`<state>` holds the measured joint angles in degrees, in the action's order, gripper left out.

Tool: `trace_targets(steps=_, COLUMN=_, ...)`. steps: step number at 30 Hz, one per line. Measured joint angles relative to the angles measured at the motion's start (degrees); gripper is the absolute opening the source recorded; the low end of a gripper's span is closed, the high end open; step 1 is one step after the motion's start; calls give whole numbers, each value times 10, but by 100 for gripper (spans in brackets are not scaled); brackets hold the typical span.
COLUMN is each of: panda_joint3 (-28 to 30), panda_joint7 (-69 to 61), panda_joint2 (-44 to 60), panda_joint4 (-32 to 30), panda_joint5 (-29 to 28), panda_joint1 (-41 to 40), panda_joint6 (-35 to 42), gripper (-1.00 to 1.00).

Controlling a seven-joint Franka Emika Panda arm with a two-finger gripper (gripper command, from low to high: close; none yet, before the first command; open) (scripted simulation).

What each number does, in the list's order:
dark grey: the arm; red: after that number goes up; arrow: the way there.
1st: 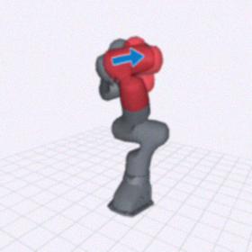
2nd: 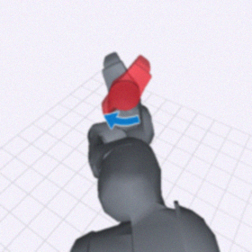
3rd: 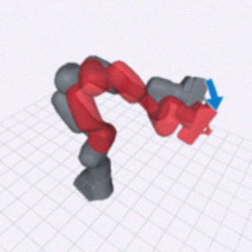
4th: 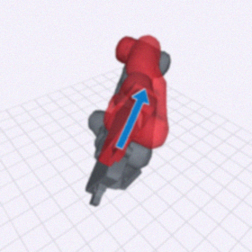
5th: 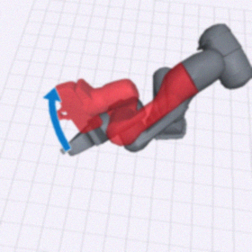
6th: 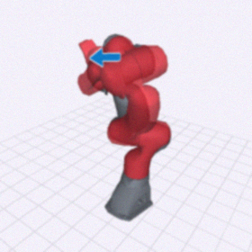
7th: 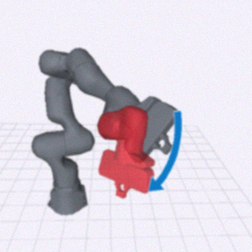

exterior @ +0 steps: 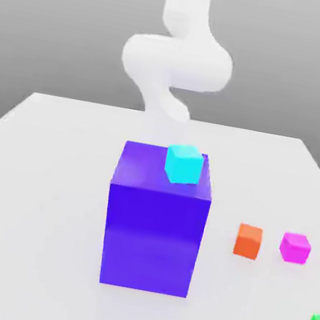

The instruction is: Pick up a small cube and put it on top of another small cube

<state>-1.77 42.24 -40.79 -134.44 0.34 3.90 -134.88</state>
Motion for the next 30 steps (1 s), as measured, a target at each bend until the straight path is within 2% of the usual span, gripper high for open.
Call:
trace_targets(steps=13, panda_joint3=-123, panda_joint7=-184, panda_joint2=273, panda_joint4=-142, panda_joint5=5, panda_joint1=196, panda_joint6=-167, gripper=0)
trace_targets(steps=20, panda_joint3=-194, panda_joint7=-245, panda_joint2=422, panda_joint4=-216, panda_joint5=-44, panda_joint1=296, panda_joint6=-255, gripper=0)
trace_targets(steps=23, panda_joint3=-177, panda_joint7=-221, panda_joint2=487, panda_joint4=-225, panda_joint5=-104, panda_joint1=328, panda_joint6=-297, gripper=0)
trace_targets(steps=27, panda_joint3=-93, panda_joint7=-160, panda_joint2=570, panda_joint4=-208, panda_joint5=-189, panda_joint1=395, panda_joint6=-359, gripper=0)
trace_targets(steps=28, panda_joint3=-71, panda_joint7=-150, panda_joint2=588, panda_joint4=-204, panda_joint5=-201, panda_joint1=414, panda_joint6=-374, gripper=-100)
trace_targets(steps=30, panda_joint3=-71, panda_joint7=-150, panda_joint2=588, panda_joint4=-204, panda_joint5=-202, panda_joint1=414, panda_joint6=-374, gripper=-100)
